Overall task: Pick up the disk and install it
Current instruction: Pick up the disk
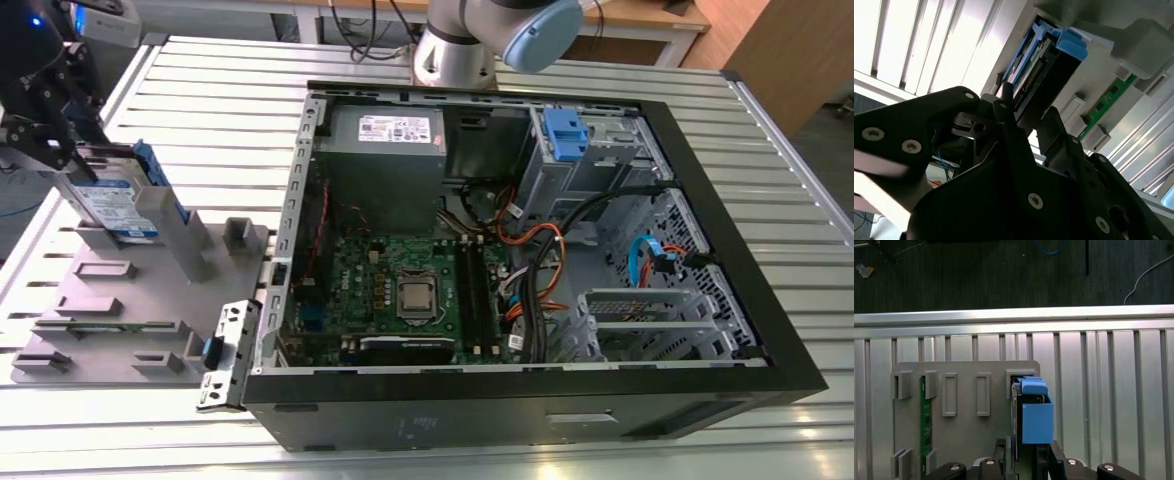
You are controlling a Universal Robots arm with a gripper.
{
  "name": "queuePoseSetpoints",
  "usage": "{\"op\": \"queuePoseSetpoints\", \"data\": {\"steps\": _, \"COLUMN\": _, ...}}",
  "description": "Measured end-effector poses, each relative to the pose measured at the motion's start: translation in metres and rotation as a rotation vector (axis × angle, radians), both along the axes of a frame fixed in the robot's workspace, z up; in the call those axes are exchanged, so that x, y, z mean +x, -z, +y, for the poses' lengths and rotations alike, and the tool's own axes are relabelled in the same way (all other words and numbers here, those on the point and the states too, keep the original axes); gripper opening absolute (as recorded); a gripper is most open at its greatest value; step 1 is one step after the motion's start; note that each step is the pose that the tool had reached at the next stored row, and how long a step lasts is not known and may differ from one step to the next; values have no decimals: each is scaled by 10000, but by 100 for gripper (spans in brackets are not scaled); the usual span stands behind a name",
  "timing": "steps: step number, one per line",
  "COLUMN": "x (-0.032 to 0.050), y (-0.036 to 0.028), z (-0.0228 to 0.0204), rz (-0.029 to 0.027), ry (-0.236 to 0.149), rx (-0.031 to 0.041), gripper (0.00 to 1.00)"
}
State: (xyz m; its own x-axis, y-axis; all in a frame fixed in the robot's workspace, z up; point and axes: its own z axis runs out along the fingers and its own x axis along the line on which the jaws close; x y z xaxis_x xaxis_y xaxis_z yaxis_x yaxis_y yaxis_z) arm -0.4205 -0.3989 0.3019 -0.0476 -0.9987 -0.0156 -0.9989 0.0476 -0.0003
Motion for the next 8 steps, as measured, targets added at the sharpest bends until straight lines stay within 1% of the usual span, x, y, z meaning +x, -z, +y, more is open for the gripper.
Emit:
{"op": "queuePoseSetpoints", "data": {"steps": 1, "x": 0, "y": 0, "z": 0, "rz": 0, "ry": -1, "rx": 0, "gripper": 45}}
{"op": "queuePoseSetpoints", "data": {"steps": 2, "x": 0, "y": 0, "z": 0, "rz": 0, "ry": -3, "rx": 0, "gripper": 45}}
{"op": "queuePoseSetpoints", "data": {"steps": 3, "x": 0, "y": 0, "z": 0, "rz": 0, "ry": -4, "rx": 0, "gripper": 39}}
{"op": "queuePoseSetpoints", "data": {"steps": 8, "x": 0, "y": 1, "z": 0, "rz": 0, "ry": -10, "rx": 0, "gripper": 39}}
